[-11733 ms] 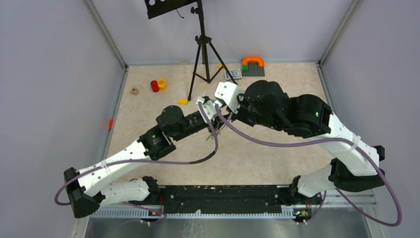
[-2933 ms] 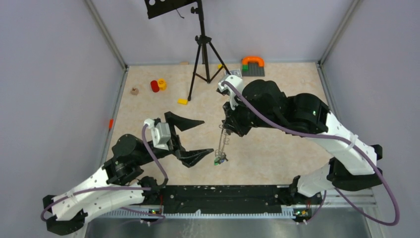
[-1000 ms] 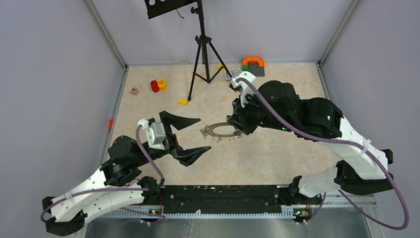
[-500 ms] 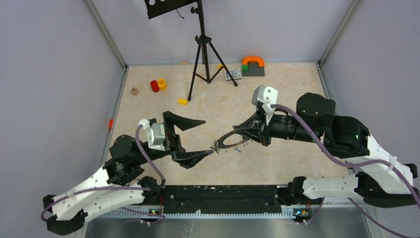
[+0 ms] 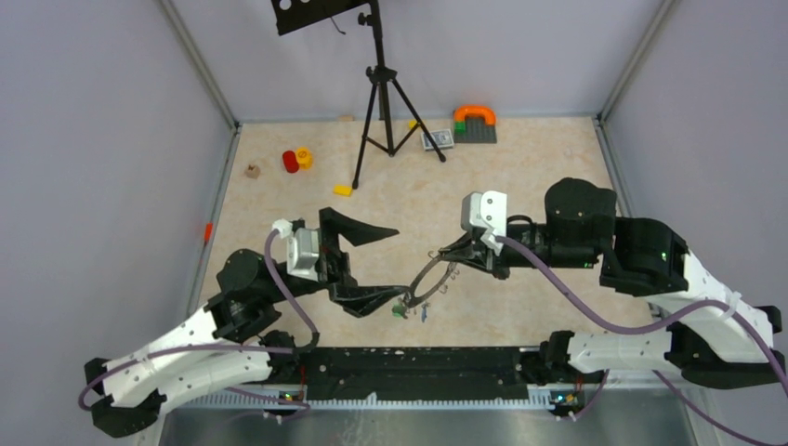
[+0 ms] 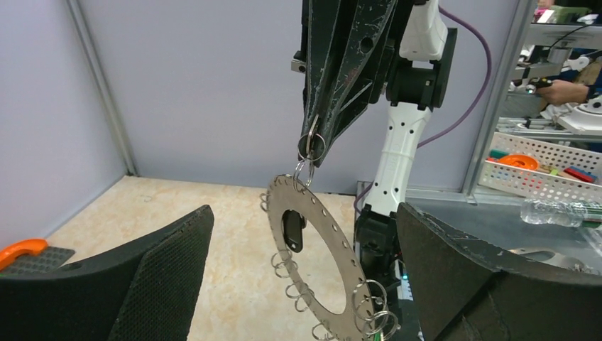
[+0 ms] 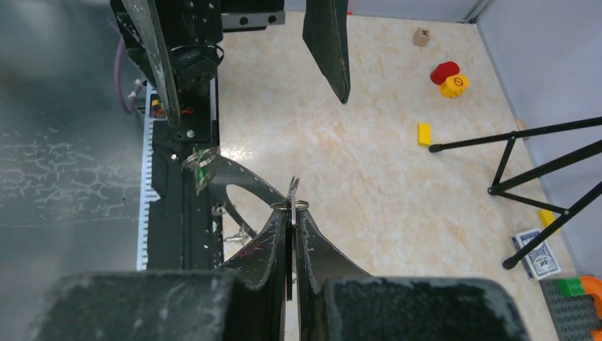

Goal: Remove the keys from the keyring

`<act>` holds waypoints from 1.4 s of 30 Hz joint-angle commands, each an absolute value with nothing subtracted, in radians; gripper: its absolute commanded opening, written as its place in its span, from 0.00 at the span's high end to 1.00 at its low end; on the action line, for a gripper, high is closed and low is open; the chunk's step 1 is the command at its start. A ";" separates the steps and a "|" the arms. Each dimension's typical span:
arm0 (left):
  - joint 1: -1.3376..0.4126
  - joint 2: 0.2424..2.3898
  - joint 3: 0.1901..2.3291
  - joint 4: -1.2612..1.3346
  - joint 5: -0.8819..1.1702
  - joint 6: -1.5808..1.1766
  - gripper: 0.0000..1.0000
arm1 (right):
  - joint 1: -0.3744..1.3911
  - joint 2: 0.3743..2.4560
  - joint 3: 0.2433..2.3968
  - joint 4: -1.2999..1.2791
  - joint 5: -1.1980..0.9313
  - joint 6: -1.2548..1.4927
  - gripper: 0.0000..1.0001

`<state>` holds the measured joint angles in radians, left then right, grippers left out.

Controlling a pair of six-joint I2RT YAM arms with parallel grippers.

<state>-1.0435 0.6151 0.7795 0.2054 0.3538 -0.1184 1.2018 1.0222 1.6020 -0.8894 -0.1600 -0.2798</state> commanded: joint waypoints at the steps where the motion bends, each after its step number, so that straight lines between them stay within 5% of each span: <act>1: -1.047 0.680 0.755 0.336 0.413 -0.189 0.03 | 1.209 1.014 1.605 -0.815 -0.196 -0.321 1.00; 13: -1.046 0.733 0.749 0.396 0.439 -0.201 0.13 | 1.209 0.978 1.544 -0.755 -0.239 -0.375 1.00; 22: -1.047 0.753 0.751 0.420 0.486 -0.218 0.32 | 1.209 0.952 1.490 -0.687 -0.264 -0.409 1.00; 42: -1.046 0.777 0.749 0.419 0.526 -0.227 0.31 | 1.209 0.954 1.493 -0.654 -0.241 -0.381 1.00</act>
